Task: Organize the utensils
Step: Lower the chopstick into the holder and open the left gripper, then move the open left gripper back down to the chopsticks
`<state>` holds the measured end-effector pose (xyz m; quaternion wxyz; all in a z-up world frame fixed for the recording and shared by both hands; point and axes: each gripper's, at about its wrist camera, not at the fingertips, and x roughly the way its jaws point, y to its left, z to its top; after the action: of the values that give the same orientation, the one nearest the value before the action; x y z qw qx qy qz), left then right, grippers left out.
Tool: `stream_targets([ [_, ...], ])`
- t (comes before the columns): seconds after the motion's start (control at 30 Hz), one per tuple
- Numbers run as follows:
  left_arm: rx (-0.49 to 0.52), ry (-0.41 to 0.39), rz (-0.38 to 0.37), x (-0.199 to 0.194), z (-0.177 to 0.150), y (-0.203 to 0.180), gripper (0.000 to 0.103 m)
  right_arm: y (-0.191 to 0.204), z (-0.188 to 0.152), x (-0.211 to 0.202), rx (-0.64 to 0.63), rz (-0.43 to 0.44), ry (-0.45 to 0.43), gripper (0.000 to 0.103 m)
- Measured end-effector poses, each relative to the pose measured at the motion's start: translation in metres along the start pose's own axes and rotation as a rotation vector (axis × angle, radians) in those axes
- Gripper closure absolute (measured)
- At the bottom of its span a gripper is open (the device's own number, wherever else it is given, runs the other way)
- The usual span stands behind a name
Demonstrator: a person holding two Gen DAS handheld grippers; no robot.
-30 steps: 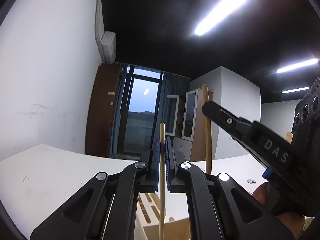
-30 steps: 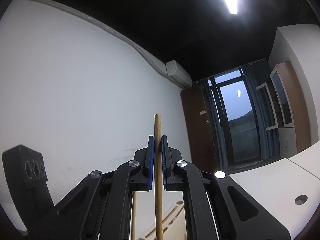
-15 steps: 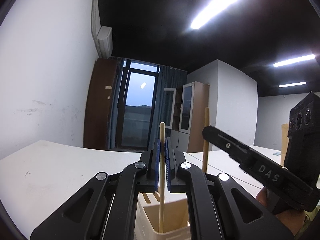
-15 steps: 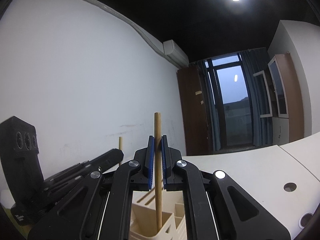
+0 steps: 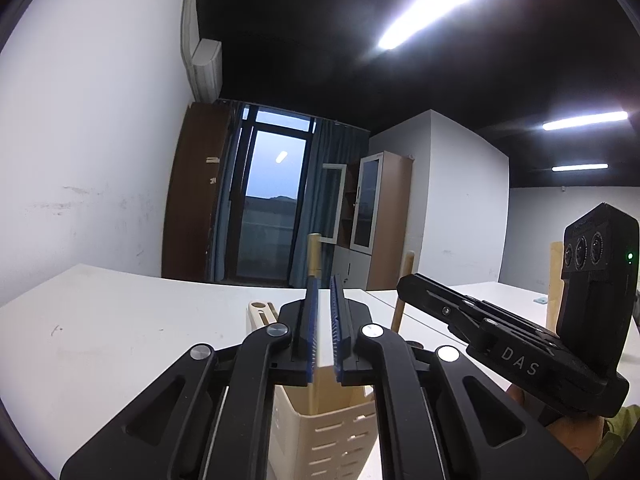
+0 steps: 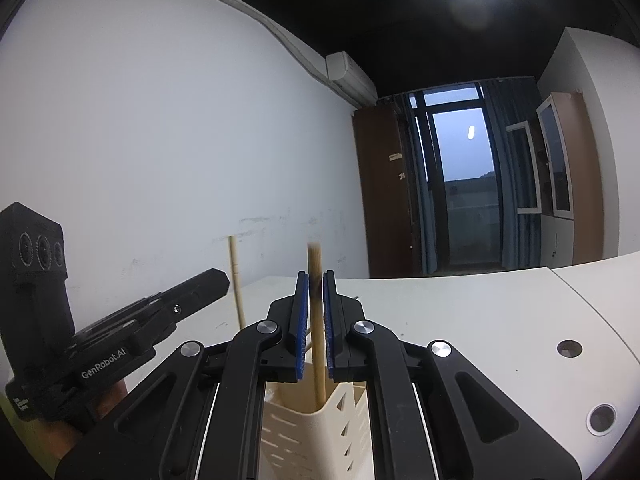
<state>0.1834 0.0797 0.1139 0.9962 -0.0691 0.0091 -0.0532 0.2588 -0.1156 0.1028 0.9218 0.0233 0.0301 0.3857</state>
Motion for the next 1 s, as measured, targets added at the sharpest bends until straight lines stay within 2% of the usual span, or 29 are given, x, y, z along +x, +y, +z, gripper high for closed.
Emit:
stream_targets([
  [0.07, 0.001, -0.006, -0.006, -0.004, 0.002, 0.000, 0.089, 0.000, 0.000, -0.002, -0.002, -0.002, 0.001, 0.083],
  [0.2, -0.014, -0.006, -0.008, -0.009, 0.006, 0.003, 0.083, -0.002, -0.002, -0.011, 0.003, -0.014, 0.003, 0.083],
  [0.27, -0.020, -0.001, -0.008, -0.010, 0.007, 0.005, 0.081, -0.004, -0.007, -0.018, 0.006, -0.018, 0.013, 0.077],
  [0.43, -0.017, 0.007, 0.003, -0.016, 0.006, 0.006, 0.079, -0.003, -0.010, -0.025, -0.010, -0.037, 0.029, 0.074],
  [0.67, -0.029, 0.030, 0.017, -0.031, 0.005, 0.005, 0.068, -0.003, -0.009, -0.031, 0.003, -0.050, 0.064, 0.066],
  [0.77, -0.034, 0.067, 0.049, -0.036, 0.008, 0.004, 0.066, 0.001, -0.012, -0.038, 0.000, -0.065, 0.095, 0.063],
  [0.83, -0.037, 0.112, 0.036, -0.041, 0.007, 0.003, 0.058, 0.004, -0.014, -0.042, -0.011, -0.073, 0.117, 0.058],
  [0.9, -0.037, 0.125, 0.046, -0.049, 0.003, 0.002, 0.056, 0.008, -0.018, -0.047, -0.012, -0.086, 0.142, 0.056],
  [1.0, -0.033, 0.204, 0.077, -0.049, -0.004, -0.003, 0.056, 0.012, -0.026, -0.051, 0.011, -0.104, 0.196, 0.052],
])
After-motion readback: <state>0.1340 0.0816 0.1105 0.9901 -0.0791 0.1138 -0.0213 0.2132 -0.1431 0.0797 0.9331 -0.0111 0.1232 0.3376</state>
